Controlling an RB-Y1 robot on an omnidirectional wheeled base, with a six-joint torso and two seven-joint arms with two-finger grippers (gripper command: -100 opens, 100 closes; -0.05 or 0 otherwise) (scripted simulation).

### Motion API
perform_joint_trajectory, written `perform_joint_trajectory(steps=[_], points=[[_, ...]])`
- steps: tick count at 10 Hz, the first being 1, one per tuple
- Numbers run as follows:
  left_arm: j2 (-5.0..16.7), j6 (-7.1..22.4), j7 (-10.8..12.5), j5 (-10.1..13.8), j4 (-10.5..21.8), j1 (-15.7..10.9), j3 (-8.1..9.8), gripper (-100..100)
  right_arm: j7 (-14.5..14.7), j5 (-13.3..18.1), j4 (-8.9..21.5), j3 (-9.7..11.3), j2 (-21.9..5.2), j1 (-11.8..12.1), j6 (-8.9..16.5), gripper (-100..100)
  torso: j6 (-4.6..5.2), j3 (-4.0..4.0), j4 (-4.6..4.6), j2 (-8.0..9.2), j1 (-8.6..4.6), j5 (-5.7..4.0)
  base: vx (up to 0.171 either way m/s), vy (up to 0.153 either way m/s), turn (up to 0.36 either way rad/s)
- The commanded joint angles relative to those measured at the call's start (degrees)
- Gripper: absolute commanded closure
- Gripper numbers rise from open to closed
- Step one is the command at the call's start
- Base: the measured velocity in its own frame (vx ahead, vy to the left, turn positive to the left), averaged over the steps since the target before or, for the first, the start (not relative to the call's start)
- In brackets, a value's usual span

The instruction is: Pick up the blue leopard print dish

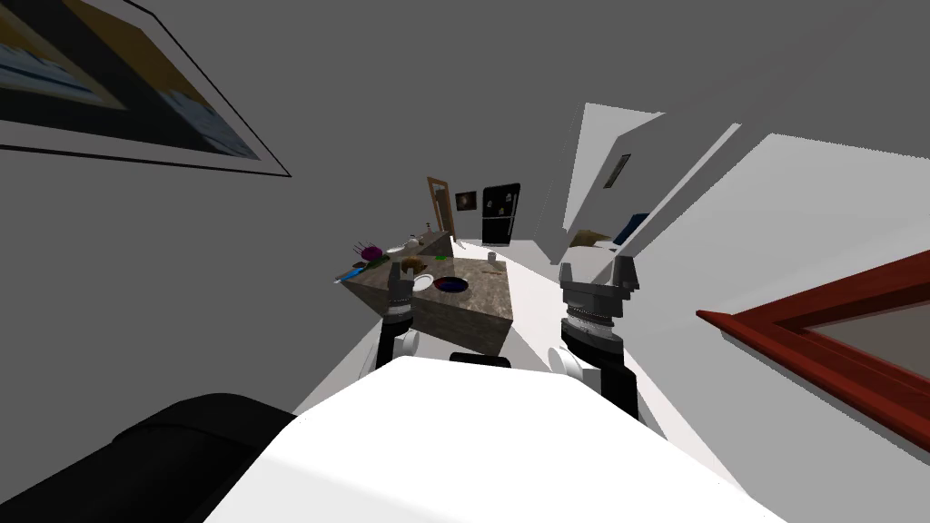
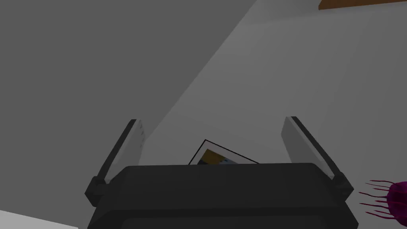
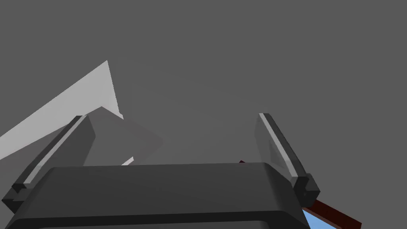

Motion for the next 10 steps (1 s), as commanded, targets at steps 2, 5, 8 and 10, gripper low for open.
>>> perform_joint_trajectory(steps=[2,5,8,10], points=[[3.51,3.93,0.27,0.24,-0.1,-1.5,0.01,-100,0.0,0.0,0.0,0.0,0.0,0.0,0.0,0,0.01,0.01,0.0,0.02,0.14,0.02,-0.021,0.053,-0.028],[5.3,8.15,0.56,0.5,-0.12,-3.02,0.01,-100,0.0,0.0,0.0,0.0,0.0,0.0,0.0,0,0.01,0.04,0.02,0.07,0.2,0.04,-0.024,0.056,-0.02],[6.04,11.61,0.75,0.66,-0.12,-3.94,0.01,-100,0.0,0.0,0.0,0.0,-0.01,0.0,0.0,0,0.0,0.03,0.01,0.05,0.21,0.05,-0.014,0.048,-0.02],[6.69,14.66,0.96,0.84,-0.12,-4.97,0.01,-100,0.0,0.0,0.0,0.0,-0.01,0.0,0.0,0,0.0,0.04,0.01,0.07,0.2,0.04,-0.022,0.048,-0.024]])
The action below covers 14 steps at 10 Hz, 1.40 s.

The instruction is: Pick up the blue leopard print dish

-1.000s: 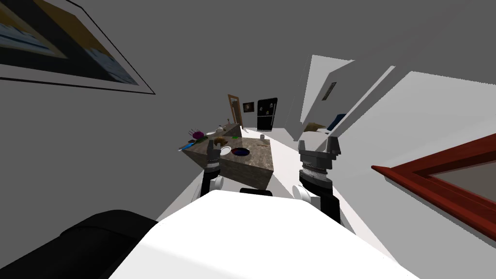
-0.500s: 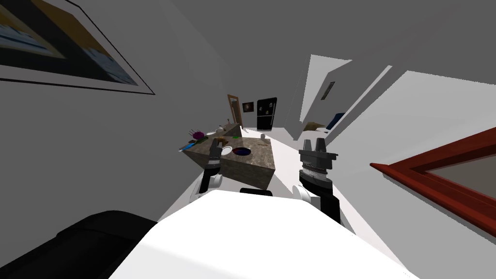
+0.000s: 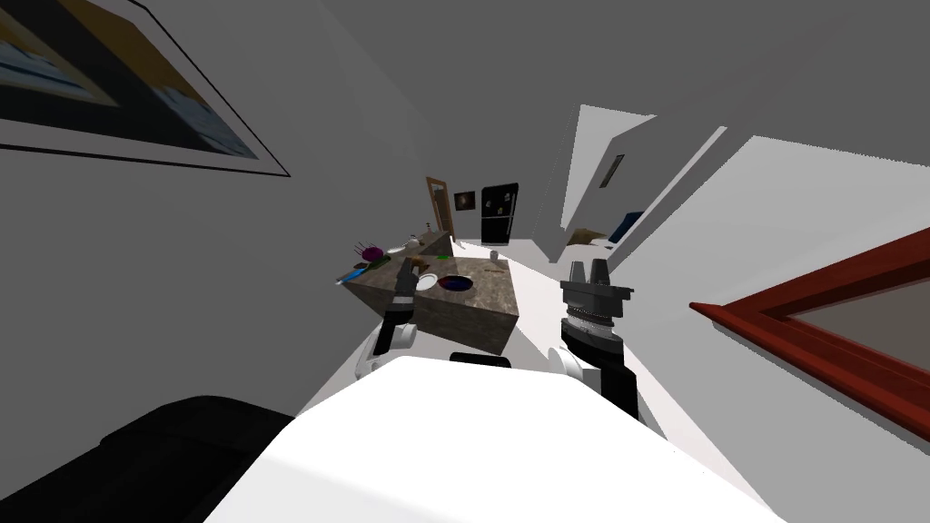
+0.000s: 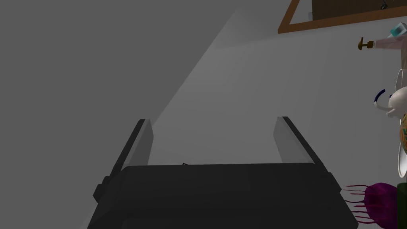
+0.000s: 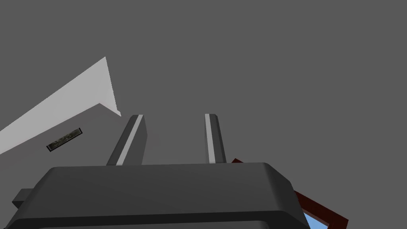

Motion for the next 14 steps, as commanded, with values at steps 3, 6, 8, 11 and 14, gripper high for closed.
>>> perform_joint_trajectory(steps=[3,6,8,11,14], points=[[1.07,5.96,0.47,0.35,0.15,-2.6,-0.07,-100,0.0,0.0,0.0,0.0,0.0,0.0,0.0,0,0.0,-0.01,0.0,-0.02,0.02,0.01,-0.02,0.055,-0.034],[1.5,10.86,0.75,0.57,0.17,-3.88,-0.07,-100,0.0,0.0,0.0,0.0,0.0,0.0,0.0,0,0.01,0.01,0.0,0.02,0.08,0.01,-0.025,0.061,-0.03],[1.86,13.57,1.06,0.79,0.22,-5.22,-0.07,-100,0.0,0.0,0.0,0.0,0.0,0.0,0.0,0,-0.01,-0.03,-0.01,-0.05,-0.06,-0.01,-0.009,0.031,-0.023],[2.16,17.56,1.38,1.03,0.28,-6.64,-0.06,-100,0.0,0.0,0.0,0.0,0.0,0.0,0.0,0,-0.01,-0.04,-0.01,-0.07,-0.08,-0.01,-0.01,0.038,-0.026],[2.4,21.82,1.72,1.27,0.37,-8.09,-0.05,-100,0.0,0.0,0.0,0.0,0.0,0.0,0.0,0,-0.01,-0.03,-0.01,-0.06,-0.07,-0.01,-0.011,0.038,-0.032]])
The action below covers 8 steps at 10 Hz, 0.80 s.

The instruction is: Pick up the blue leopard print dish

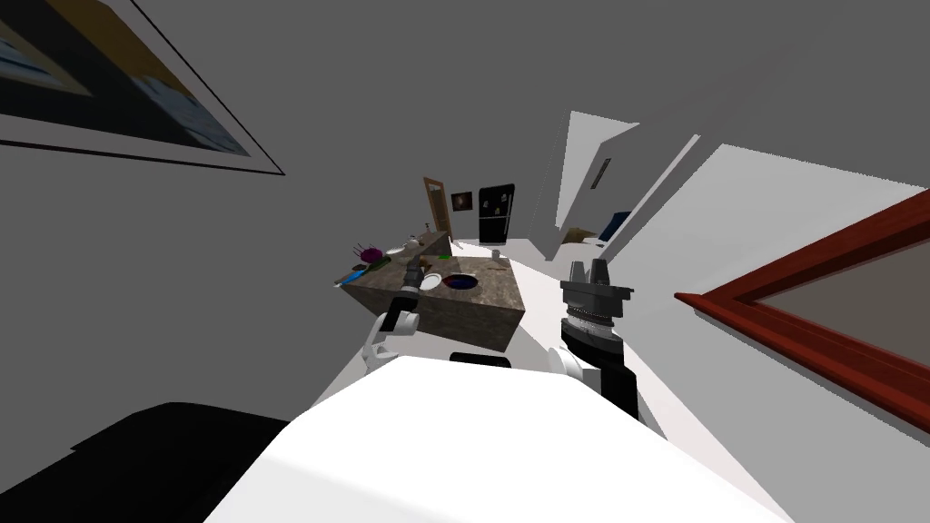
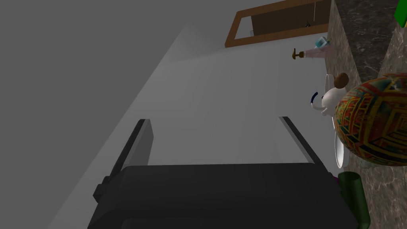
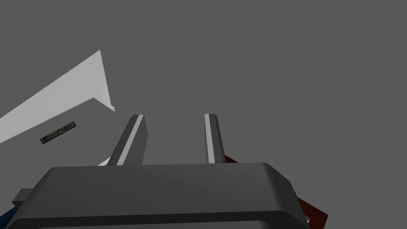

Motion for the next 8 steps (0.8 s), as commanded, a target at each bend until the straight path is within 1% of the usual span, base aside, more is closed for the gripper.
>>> perform_joint_trajectory(steps=[1,2,3,4,5,6,7,8], points=[[0.17,2.86,0.24,0.15,-0.08,-0.68,0.04,-100,0.0,0.0,0.0,0.0,0.0,0.0,0.0,0,0.0,0.0,0.0,0.0,0.0,0.0,-0.016,0.041,-0.037],[0.17,3.47,0.24,0.15,-0.08,-0.68,0.04,-100,0.0,0.0,0.0,0.0,0.0,0.0,0.0,0,-0.01,0.01,0.0,0.01,0.01,0.01,-0.007,0.028,0.002],[0.36,5.81,0.6,0.4,0.04,-2.17,0.05,-100,0.0,0.0,0.0,0.0,0.0,0.0,0.0,0,-0.02,0.0,0.0,-0.01,-0.02,0.0,-0.017,0.053,-0.058],[0.36,7.45,0.6,0.4,0.04,-2.17,0.05,-100,0.0,0.0,0.0,0.0,0.0,0.0,0.0,0,0.0,0.01,0.0,0.01,0.05,0.01,-0.014,0.059,-0.044],[0.36,7.84,0.6,0.4,0.04,-2.17,0.05,-100,0.0,0.0,0.0,0.0,0.0,0.0,0.0,0,-0.02,0.0,0.0,0.01,0.07,0.02,-0.002,0.027,-0.001],[0.5,10.19,0.98,0.66,0.2,-3.68,0.05,-100,0.0,0.0,0.0,0.0,0.0,0.0,0.0,0,-0.02,-0.01,0.0,-0.02,-0.02,0.01,-0.005,0.043,-0.07],[0.5,11.62,0.98,0.66,0.2,-3.68,0.05,-100,0.0,0.0,0.0,0.0,0.0,0.0,0.0,0,0.0,-0.02,-0.01,-0.03,0.02,0.01,-0.007,0.047,-0.045],[0.5,12.29,0.98,0.66,0.2,-3.68,0.05,-100,0.0,0.0,0.0,0.0,0.0,0.0,0.0,0,-0.02,-0.01,-0.01,-0.02,0.03,0.01,-0.007,0.021,0.009]])
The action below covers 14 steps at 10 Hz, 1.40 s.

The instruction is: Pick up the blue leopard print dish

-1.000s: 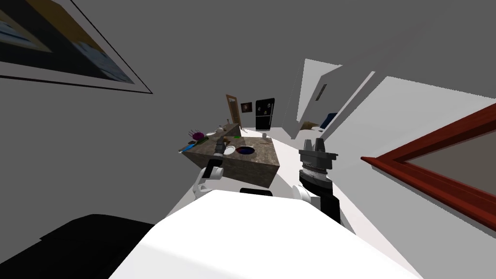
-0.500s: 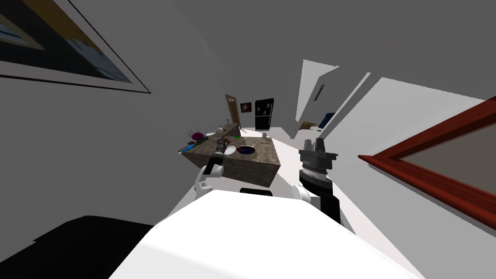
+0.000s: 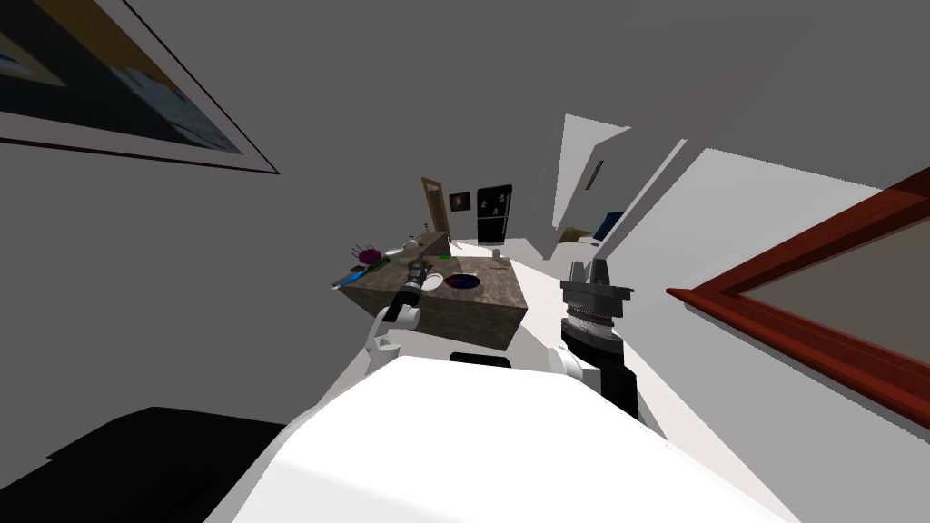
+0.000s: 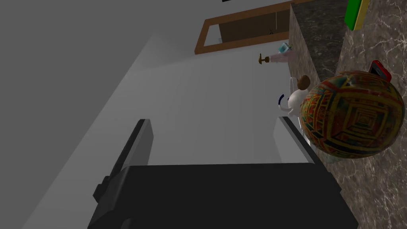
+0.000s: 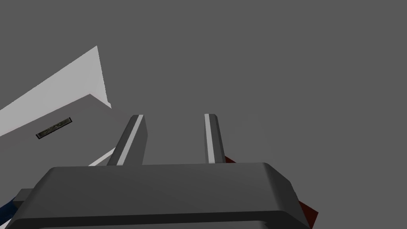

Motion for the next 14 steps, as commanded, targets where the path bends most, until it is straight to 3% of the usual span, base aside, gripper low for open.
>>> perform_joint_trajectory(steps=[1,3,4,6,7,9,10,14], points=[[0.04,2.86,0.37,0.23,0.13,-1.36,-0.06,-100,0.0,0.0,0.0,0.0,0.0,0.0,0.0,0,0.0,0.0,0.0,0.0,0.0,0.0,-0.014,0.042,-0.063],[0.04,5.06,0.37,0.23,0.13,-1.36,-0.06,-100,0.0,0.0,0.0,0.0,0.0,0.0,0.0,0,0.01,0.01,0.0,0.02,0.07,0.01,-0.01,0.034,-0.027],[0.12,7.45,0.79,0.5,0.4,-2.86,-0.06,-100,0.0,0.0,0.0,0.0,0.0,0.0,0.0,0,0.0,0.0,0.0,0.01,0.0,0.0,-0.009,0.036,-0.066],[0.12,9.59,0.79,0.5,0.4,-2.86,-0.06,-100,0.0,0.0,0.0,0.0,0.0,0.0,0.0,0,0.0,0.0,0.0,0.0,0.04,0.01,-0.006,0.03,-0.027],[0.17,11.45,1.21,0.76,0.73,-4.34,-0.05,-100,0.0,0.0,0.0,0.0,0.0,0.0,0.0,0,0.0,-0.01,0.0,-0.01,-0.01,0.0,-0.005,0.033,-0.083],[0.17,14.12,1.21,0.76,0.73,-4.34,-0.05,-100,0.0,0.0,0.0,0.0,0.0,0.0,0.0,0,0.0,0.0,0.0,0.0,0.04,0.01,-0.008,0.031,-0.02],[0.19,16.21,1.65,1.03,1.1,-5.8,-0.05,-100,0.0,0.0,0.0,0.0,0.0,0.0,0.0,0,0.0,0.0,0.0,0.0,-0.01,0.0,-0.01,0.031,-0.084],[0.2,22.41,2.1,1.3,1.51,-7.25,-0.06,-100,0.0,0.0,0.0,0.0,0.0,0.0,0.0,0,0.02,0.0,0.0,0.0,0.0,0.0,-0.008,0.029,-0.049]])
